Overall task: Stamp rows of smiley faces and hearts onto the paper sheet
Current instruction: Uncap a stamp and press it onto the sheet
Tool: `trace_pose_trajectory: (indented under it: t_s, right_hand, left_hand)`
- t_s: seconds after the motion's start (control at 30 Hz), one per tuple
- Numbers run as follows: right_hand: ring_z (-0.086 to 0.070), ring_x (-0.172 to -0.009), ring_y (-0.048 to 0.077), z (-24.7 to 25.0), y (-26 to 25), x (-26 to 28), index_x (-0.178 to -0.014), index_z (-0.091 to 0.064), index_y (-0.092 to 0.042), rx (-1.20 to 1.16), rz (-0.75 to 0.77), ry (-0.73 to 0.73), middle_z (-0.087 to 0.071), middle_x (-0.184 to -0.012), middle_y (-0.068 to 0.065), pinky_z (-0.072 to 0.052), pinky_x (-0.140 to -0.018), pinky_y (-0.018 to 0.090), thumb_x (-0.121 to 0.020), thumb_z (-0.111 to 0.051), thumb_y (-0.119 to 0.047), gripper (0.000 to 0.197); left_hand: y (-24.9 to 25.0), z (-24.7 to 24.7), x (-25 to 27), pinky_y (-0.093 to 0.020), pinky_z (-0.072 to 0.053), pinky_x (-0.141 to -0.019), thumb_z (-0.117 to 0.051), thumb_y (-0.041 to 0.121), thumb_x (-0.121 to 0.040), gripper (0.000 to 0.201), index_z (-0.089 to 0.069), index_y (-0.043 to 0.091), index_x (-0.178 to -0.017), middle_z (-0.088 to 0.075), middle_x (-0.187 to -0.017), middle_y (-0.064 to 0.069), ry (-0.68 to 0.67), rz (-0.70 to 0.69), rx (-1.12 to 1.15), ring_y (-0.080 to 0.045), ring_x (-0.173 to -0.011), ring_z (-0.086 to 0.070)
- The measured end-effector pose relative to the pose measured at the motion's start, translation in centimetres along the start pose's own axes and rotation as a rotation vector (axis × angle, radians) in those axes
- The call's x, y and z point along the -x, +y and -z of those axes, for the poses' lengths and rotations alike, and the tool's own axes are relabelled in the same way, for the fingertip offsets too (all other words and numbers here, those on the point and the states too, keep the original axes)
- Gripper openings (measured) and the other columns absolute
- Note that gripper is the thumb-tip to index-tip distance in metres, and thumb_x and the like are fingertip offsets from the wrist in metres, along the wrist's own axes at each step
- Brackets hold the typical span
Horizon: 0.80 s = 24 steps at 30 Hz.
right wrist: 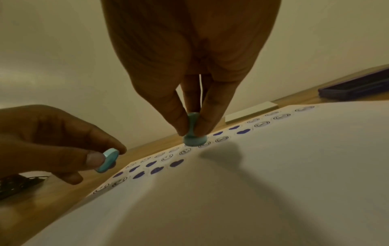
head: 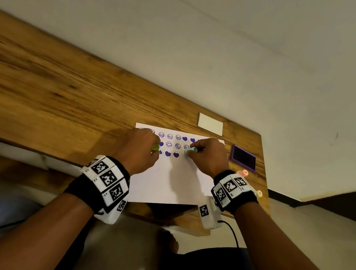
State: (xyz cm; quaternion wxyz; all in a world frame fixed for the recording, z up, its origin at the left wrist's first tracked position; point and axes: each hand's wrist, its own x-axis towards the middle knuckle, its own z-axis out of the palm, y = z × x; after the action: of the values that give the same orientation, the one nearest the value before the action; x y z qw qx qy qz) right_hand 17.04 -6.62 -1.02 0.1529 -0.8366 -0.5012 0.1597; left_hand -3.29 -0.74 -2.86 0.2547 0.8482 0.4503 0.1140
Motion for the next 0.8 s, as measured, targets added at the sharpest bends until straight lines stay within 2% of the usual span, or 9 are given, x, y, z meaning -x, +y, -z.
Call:
trace_pose_trajectory:
  t_s: [0.13, 0.2, 0.43, 0.6, 0.8]
  right_hand:
    - [-0.064, -0.095, 0.023, -0.4, -0.3, -0.1, -0.100, -0.078, -0.016, 0.099, 0.001, -0.007, -0.074, -0.101, 0.005, -0.043, -0.077, 0.026, -0.086, -0.073, -0.029, 0.020]
    - [-0.063, -0.100, 0.024, -0.8, -0.4, 0.0, -0.101, -0.078, -0.016, 0.128, 0.008, -0.009, -0.073, -0.104, 0.005, -0.045, -0.080, 0.028, -0.086, -0.072, -0.029, 0.021]
    - [-0.059, -0.112, 0.028, -1.7, -0.8, -0.2, -0.117, -0.071, -0.013, 0.245, 0.045, -0.020, -0.068, -0.120, 0.009, -0.041, -0.089, 0.029, -0.091, -0.066, -0.027, 0.029]
    - [-0.058, -0.112, 0.030, -1.6, -0.8, -0.4, -0.116, -0.071, -0.010, 0.277, 0.082, -0.075, -0.067, -0.119, 0.012, -0.043, -0.089, 0.031, -0.092, -0.066, -0.025, 0.029]
    - [-0.061, -0.107, 0.032, -1.8, -1.4, -0.5, -0.111, -0.072, -0.009, 0.332, 0.091, -0.092, -0.067, -0.117, 0.013, -0.047, -0.087, 0.033, -0.088, -0.067, -0.022, 0.027]
  left_hand:
    - [0.3, -0.2, 0.1, -0.039, -0.048, -0.091, -0.061, 0.032, -0.088, 0.032, -0.066, 0.021, -0.117, -0.063, -0.120, -0.004, -0.006, -0.011, 0.007, -0.025, -0.114, -0.057]
    - [0.4, 0.0, 0.1, -0.035, -0.047, -0.090, -0.059, 0.032, -0.089, 0.032, -0.065, 0.022, -0.119, -0.062, -0.122, -0.003, -0.007, -0.009, -0.020, -0.024, -0.115, -0.056]
    - [0.8, 0.0, 0.1, -0.034, -0.045, -0.087, -0.057, 0.036, -0.090, 0.033, -0.064, 0.025, -0.121, -0.061, -0.124, -0.001, -0.015, -0.008, -0.063, -0.022, -0.114, -0.056]
    - [0.6, -0.1, 0.2, -0.038, -0.049, -0.091, -0.059, 0.034, -0.089, 0.035, -0.064, 0.022, -0.121, -0.062, -0.123, -0.003, -0.021, -0.003, -0.031, -0.023, -0.114, -0.057]
    - [0.4, -0.1, 0.7, -0.036, -0.047, -0.088, -0.058, 0.035, -0.089, 0.036, -0.063, 0.022, -0.123, -0.062, -0.124, -0.003, -0.017, -0.001, -0.055, -0.025, -0.115, -0.057]
